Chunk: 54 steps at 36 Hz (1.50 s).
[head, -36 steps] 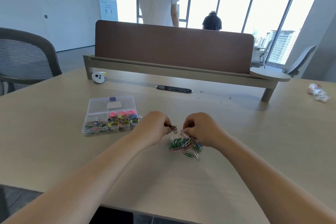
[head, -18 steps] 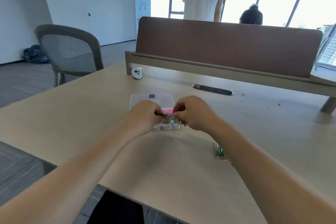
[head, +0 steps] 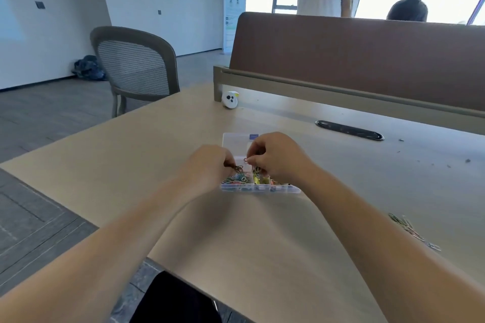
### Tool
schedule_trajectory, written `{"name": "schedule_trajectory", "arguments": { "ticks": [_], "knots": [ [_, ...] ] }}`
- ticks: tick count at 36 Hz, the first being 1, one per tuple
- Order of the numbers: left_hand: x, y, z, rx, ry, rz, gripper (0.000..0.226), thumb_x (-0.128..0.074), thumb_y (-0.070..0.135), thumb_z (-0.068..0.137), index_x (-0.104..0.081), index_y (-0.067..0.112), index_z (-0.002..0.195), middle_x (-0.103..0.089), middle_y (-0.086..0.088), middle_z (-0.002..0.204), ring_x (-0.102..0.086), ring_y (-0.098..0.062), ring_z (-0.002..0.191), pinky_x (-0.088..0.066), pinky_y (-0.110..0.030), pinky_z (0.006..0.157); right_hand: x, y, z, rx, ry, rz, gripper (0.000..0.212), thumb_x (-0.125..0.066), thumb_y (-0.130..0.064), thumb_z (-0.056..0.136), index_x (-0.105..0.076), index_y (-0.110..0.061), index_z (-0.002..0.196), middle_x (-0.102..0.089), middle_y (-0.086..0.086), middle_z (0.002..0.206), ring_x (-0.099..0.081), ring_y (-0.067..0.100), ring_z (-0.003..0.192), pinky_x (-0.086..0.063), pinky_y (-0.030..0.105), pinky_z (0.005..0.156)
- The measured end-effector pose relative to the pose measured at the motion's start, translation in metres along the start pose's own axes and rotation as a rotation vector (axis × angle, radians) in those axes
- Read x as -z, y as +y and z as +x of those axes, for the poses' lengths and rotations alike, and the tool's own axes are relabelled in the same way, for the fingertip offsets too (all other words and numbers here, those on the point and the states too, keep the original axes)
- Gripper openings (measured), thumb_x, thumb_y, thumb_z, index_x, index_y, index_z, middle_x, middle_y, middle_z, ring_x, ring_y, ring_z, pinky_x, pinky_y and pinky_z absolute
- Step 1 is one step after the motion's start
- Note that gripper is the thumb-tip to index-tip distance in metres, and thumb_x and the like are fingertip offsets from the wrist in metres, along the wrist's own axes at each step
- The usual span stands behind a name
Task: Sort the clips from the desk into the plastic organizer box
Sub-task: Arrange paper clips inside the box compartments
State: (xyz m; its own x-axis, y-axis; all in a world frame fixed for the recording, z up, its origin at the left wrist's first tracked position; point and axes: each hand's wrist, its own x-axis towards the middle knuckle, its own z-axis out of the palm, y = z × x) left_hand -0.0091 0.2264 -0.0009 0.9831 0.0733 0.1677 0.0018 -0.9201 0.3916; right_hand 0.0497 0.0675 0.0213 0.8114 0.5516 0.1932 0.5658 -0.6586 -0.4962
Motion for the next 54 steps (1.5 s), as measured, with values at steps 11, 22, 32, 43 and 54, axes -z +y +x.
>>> {"name": "schedule_trajectory", "arguments": {
  "ticks": [11,22,32,43,54],
  "knots": [
    [-0.005,-0.008,-0.004,-0.047,-0.024,0.036,0.016,-0.063,0.020,0.086,-0.074,0.023,0.098,-0.069,0.003,0.095,-0.054,-0.013,0.079,-0.041,-0.023,0.064,-0.008,0.000,0.005,0.009,-0.014,-0.015,0.006,-0.067,-0.016,0.088,-0.073,-0.014,0.090,-0.066,-0.004,0.079,-0.057,0.008,0.062,-0.056,0.034,0.074],
    [-0.001,-0.007,-0.007,-0.088,-0.009,0.056,0.018,-0.061,0.019,0.090,-0.072,0.019,0.105,-0.066,0.002,0.104,-0.054,-0.011,0.086,-0.036,-0.021,0.072,-0.012,0.000,0.006,0.011,-0.015,-0.024,0.007,-0.066,-0.016,0.088,-0.072,-0.015,0.091,-0.066,-0.005,0.079,-0.056,0.006,0.061,-0.056,0.032,0.072],
    [0.004,-0.008,-0.009,-0.107,-0.003,0.014,0.017,-0.063,0.025,0.090,-0.074,0.018,0.100,-0.069,0.001,0.100,-0.060,-0.016,0.090,-0.046,-0.028,0.078,-0.018,-0.002,0.013,0.010,-0.002,0.013,0.006,-0.066,-0.017,0.088,-0.069,-0.020,0.083,-0.061,-0.010,0.073,-0.054,0.004,0.059,-0.047,0.025,0.064],
    [-0.006,-0.005,-0.002,-0.115,-0.020,0.026,0.012,-0.067,0.024,0.086,-0.073,0.018,0.095,-0.063,0.001,0.092,-0.056,-0.016,0.089,-0.044,-0.028,0.075,-0.015,0.000,0.012,-0.002,0.002,-0.019,0.009,-0.065,-0.015,0.089,-0.066,-0.019,0.082,-0.060,-0.011,0.070,-0.054,0.003,0.057,-0.049,0.026,0.065],
    [0.001,-0.014,0.001,-0.075,0.086,0.013,0.010,-0.063,0.021,0.087,-0.071,0.017,0.092,-0.066,-0.001,0.093,-0.055,-0.016,0.082,-0.042,-0.027,0.070,-0.024,-0.002,0.021,0.012,0.017,-0.005,0.009,-0.066,-0.017,0.088,-0.067,-0.022,0.081,-0.062,-0.010,0.075,-0.057,0.006,0.067,-0.048,0.023,0.066]
  ]
}}
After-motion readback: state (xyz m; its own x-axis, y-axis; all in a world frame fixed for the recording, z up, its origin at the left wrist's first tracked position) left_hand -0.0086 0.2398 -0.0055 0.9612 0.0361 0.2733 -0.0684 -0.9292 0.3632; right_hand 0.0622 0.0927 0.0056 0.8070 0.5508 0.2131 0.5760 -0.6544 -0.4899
